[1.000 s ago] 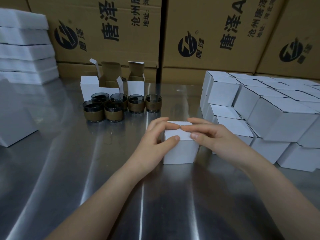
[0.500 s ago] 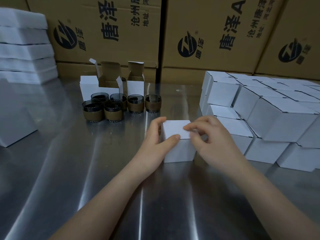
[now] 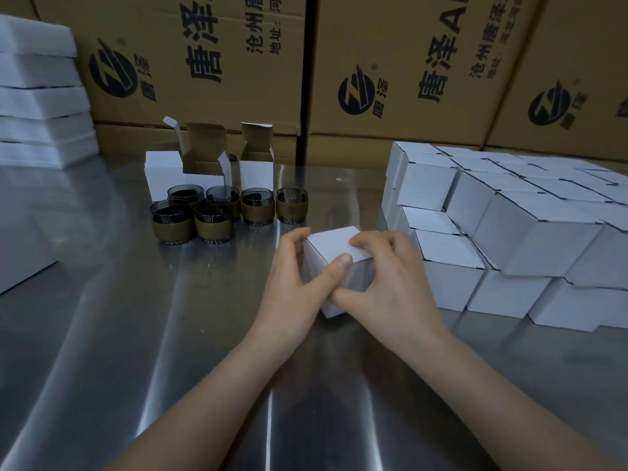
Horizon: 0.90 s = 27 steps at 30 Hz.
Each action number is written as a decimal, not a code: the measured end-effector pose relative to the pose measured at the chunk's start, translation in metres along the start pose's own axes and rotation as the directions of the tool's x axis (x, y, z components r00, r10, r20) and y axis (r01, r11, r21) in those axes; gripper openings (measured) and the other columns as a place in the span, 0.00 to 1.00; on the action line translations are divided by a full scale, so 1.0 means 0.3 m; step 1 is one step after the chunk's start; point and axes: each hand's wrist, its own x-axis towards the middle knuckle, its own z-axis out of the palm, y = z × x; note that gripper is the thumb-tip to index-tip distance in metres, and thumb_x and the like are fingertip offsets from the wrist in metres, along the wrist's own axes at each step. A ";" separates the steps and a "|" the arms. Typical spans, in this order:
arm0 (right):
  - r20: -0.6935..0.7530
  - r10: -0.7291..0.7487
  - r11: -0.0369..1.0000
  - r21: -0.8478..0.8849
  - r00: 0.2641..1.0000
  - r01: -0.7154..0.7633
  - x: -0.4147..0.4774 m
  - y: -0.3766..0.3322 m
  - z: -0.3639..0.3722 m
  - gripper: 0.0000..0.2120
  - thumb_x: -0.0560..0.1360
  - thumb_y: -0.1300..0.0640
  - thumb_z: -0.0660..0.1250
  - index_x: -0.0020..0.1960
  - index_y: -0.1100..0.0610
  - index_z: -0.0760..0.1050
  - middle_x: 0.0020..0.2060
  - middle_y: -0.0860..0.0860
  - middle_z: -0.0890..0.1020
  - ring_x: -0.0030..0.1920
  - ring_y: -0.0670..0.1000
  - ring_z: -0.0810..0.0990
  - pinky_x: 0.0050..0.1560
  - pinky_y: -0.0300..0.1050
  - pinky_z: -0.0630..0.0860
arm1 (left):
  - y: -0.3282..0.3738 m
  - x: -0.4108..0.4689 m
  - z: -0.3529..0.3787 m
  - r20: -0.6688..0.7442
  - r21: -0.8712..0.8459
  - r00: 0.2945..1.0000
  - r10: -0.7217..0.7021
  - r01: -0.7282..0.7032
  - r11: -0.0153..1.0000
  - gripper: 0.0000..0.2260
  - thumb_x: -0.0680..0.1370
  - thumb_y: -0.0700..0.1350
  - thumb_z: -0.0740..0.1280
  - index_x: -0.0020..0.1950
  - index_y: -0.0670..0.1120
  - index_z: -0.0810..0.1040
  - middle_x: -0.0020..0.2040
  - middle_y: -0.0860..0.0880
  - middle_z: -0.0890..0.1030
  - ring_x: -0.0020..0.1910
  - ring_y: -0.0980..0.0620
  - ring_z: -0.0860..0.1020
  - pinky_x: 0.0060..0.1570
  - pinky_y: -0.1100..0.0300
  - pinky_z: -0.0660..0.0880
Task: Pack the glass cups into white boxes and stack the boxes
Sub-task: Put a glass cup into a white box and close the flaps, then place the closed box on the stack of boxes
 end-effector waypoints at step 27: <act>-0.392 0.105 0.889 -0.374 0.914 -0.263 0.286 0.205 -0.153 0.29 0.72 0.45 0.72 0.61 0.67 0.72 0.68 0.63 0.63 0.69 0.63 0.61 0.49 0.55 0.73 | 0.098 -0.079 -0.017 0.367 0.621 0.926 0.085 -0.312 0.719 0.07 0.80 0.52 0.61 0.53 0.53 0.77 0.47 0.56 0.76 0.50 0.54 0.75 0.50 0.55 0.72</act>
